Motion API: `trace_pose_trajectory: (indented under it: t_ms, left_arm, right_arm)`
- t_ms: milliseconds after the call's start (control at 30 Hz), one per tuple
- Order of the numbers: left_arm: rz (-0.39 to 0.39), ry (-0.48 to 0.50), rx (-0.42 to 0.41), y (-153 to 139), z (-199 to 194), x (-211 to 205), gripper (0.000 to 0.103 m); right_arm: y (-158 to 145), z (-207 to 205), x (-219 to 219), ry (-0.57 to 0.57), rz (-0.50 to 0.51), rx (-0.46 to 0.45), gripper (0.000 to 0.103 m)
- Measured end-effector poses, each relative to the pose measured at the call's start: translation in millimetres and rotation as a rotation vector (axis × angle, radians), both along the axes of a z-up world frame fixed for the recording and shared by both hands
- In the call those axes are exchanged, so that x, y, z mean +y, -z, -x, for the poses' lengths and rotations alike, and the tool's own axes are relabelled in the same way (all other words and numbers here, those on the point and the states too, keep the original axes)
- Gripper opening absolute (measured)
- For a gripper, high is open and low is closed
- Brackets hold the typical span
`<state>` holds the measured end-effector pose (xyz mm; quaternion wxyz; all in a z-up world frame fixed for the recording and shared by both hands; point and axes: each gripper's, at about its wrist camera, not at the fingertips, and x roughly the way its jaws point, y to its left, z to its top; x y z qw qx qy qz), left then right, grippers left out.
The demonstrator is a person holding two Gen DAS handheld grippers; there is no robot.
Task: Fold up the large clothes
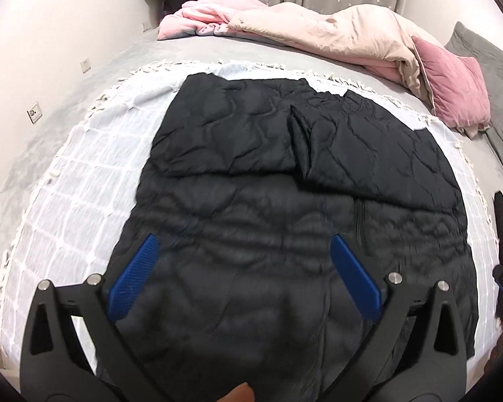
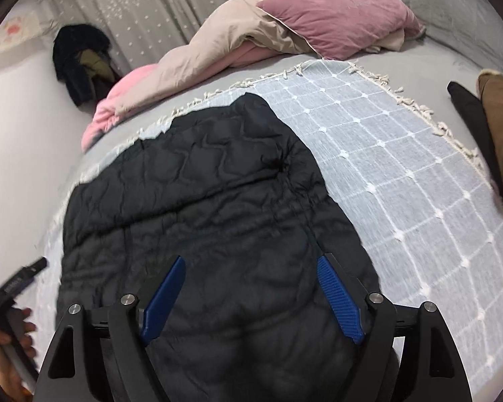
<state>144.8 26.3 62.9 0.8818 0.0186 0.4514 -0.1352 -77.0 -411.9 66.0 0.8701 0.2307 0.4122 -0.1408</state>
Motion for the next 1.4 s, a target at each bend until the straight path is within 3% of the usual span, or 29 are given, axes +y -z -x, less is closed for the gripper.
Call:
trace_pose_trajectory:
  t_ms: [233,500,633,800,933,1067,1233,1400]
  left_arm:
    - [-0.025,0.003,0.006,19.5,37.7,34.6,0.102]
    - [-0.01,-0.011,0.091,65.5,62.5,65.2,0.102]
    - [-0.026,0.017,0.079,84.0,77.5,79.4,0.102]
    - [0.071,0.024,0.139,97.8,82.9,108.3,0.102]
    - [0.089,0.03,0.156,97.8,87.9,121.6,0.102]
    - [0.156,0.041,0.135,87.4,96.8,134.9,0.102]
    - [0.14,0.029,0.121,81.6,99.5,149.7,0.102]
    - [0.172,0.024,0.164,86.0,97.4,169.3,0.102]
  right_arm:
    - [11.0,40.2,3.4,0.015,0.067,0.062,0.082]
    - [18.6,79.1,17.3,-0.008,0.113,0.09,0.082]
    - [26.8,90.6,20.0,-0.015,0.143,0.112,0.082]
    - [43.0,108.8,6.0,0.024,0.147,0.157,0.082]
    - [52.5,120.8,-11.0,0.065,0.098,0.174,0.082]
    - [62.7,126.7,-20.7,0.064,0.033,0.185,0.082]
    - [79.9,133.0,-28.5,0.052,-0.034,0.232,0.082]
    - [88.8,143.9,-41.4,0.01,-0.231,0.186,0.082]
